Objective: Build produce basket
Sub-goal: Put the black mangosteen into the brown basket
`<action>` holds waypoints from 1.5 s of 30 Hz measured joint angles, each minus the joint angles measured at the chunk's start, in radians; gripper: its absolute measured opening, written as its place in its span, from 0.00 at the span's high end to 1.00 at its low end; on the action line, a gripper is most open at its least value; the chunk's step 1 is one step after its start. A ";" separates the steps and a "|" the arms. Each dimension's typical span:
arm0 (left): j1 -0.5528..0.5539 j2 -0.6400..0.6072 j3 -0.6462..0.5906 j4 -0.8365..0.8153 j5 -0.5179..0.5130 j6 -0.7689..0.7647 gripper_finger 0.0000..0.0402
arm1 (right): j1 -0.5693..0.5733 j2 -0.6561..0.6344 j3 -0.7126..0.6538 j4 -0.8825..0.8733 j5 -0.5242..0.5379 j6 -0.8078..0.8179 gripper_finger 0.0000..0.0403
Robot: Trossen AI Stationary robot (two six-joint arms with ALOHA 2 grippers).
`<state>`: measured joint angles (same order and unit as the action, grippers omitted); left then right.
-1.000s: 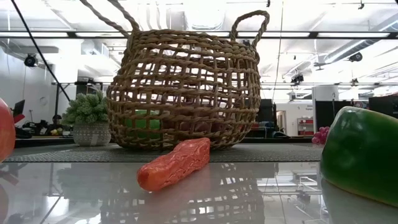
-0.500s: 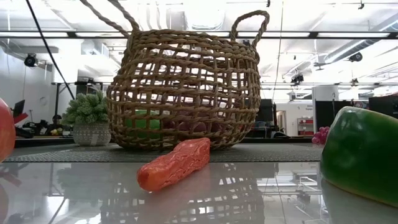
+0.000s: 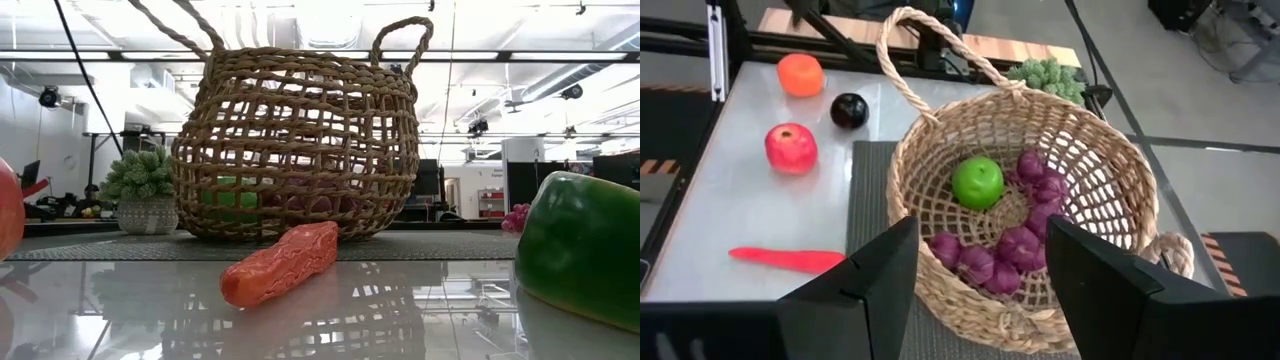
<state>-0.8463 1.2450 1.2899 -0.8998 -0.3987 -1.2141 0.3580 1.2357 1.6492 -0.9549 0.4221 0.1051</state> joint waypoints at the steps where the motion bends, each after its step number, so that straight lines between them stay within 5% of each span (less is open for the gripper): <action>1: -0.010 0.019 -0.003 -0.061 0.048 -0.104 0.37 | 0.000 -0.005 -0.011 0.007 0.000 0.000 0.49; 6: -0.009 0.116 -0.066 -0.200 0.254 -0.382 0.37 | 0.000 -0.016 -0.048 0.023 -0.001 -0.001 0.49; 14: 0.077 0.185 -0.199 -0.218 0.300 -0.505 0.37 | 0.000 -0.007 -0.048 0.033 -0.002 -0.011 0.49; 36: 0.106 0.179 -0.423 -0.037 0.314 -0.508 0.37 | 0.000 -0.009 -0.047 0.027 -0.002 -0.003 0.49; 45: 0.106 0.179 -0.423 -0.032 0.310 -0.501 0.56 | 0.000 -0.009 -0.047 0.026 -0.002 -0.002 0.49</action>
<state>-0.7406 1.4244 0.8664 -0.9320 -0.0888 -1.7153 0.3580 1.2270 1.6024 -0.9291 0.4198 0.1032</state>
